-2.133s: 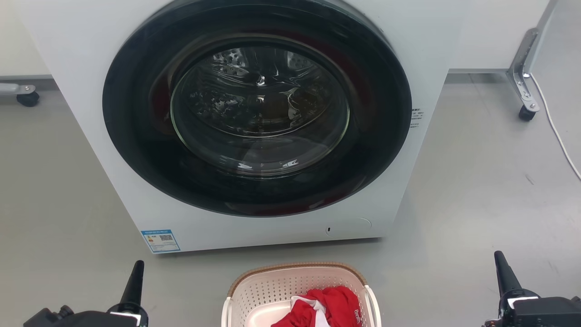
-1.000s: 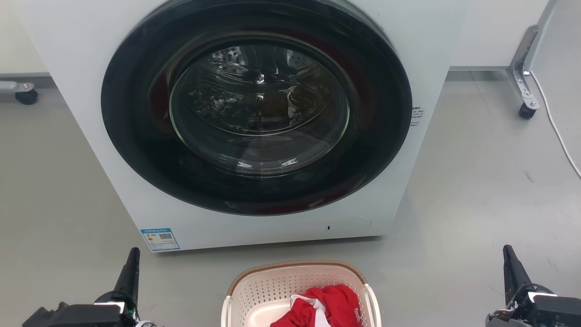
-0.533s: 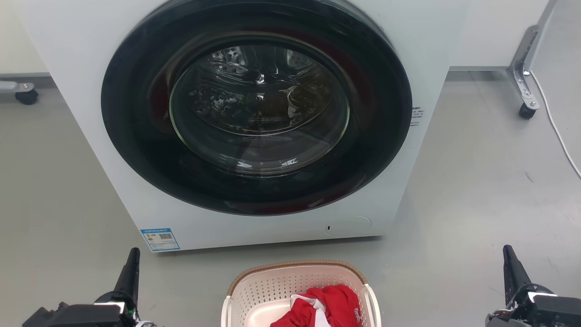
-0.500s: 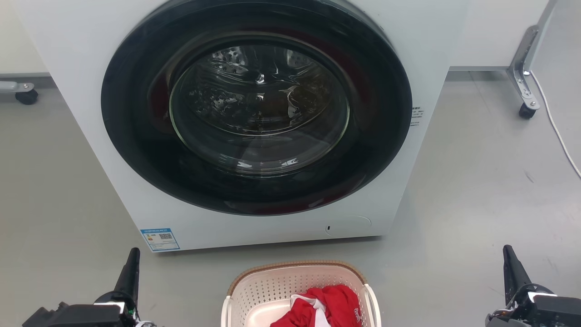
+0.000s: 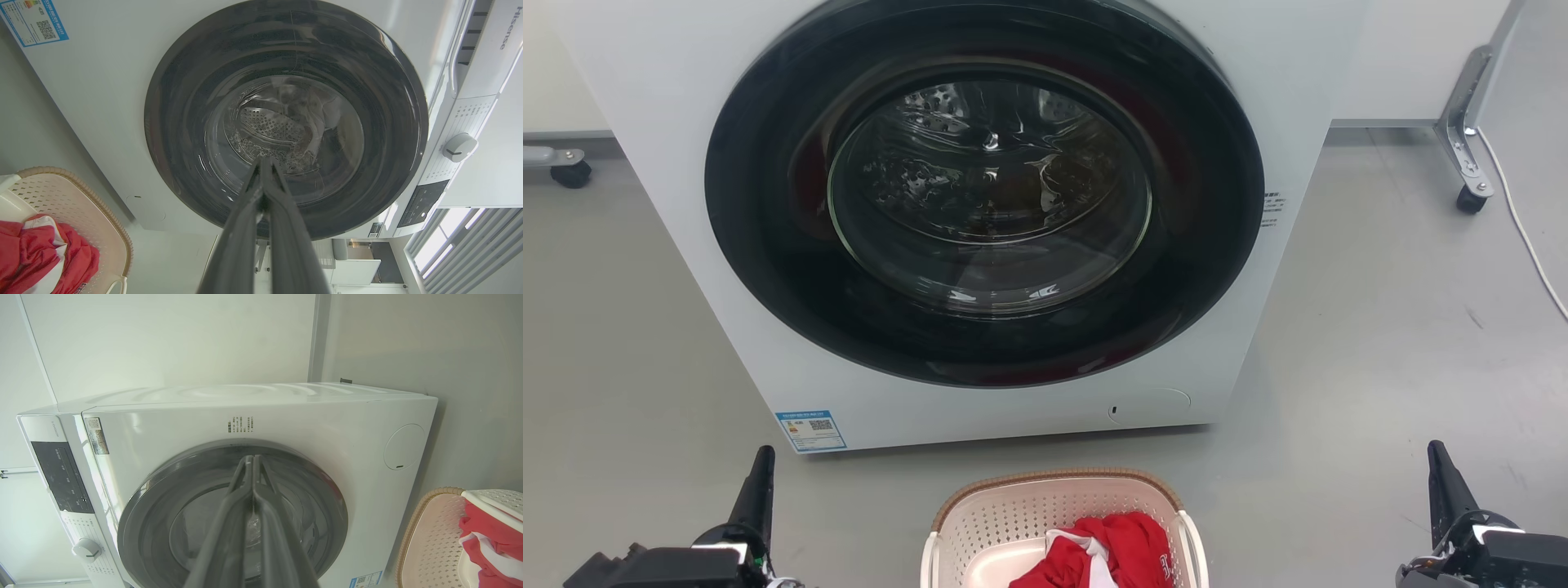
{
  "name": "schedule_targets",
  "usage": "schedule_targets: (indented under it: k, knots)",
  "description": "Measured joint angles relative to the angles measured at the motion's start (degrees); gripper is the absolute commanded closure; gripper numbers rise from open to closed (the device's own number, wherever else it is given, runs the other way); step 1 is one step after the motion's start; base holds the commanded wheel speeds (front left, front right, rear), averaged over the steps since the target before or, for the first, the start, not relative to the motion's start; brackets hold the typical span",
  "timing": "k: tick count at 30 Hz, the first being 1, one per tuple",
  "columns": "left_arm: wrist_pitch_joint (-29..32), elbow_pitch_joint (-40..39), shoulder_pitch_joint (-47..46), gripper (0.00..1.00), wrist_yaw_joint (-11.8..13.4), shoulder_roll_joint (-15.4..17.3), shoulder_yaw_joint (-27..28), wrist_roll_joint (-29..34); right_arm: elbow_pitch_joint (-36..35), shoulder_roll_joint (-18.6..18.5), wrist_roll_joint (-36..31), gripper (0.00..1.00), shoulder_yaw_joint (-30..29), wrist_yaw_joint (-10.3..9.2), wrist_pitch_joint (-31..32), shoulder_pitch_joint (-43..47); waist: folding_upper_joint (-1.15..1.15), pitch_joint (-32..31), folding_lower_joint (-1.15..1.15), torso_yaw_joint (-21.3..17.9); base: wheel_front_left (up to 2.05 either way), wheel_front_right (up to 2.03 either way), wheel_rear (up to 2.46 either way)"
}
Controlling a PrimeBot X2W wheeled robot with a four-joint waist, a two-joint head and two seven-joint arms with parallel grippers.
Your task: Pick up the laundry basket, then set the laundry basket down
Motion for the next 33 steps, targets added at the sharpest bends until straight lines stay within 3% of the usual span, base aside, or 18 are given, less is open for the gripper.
schedule_targets:
  k: [33]
  knots:
    - [-0.01,0.1,0.0,1.0,0.0,0.0,0.0,0.0,0.0,0.0,0.0,1.0,0.0,0.0,0.0,-0.01,0.0,0.0,0.0,0.0,0.0,0.0,0.0]
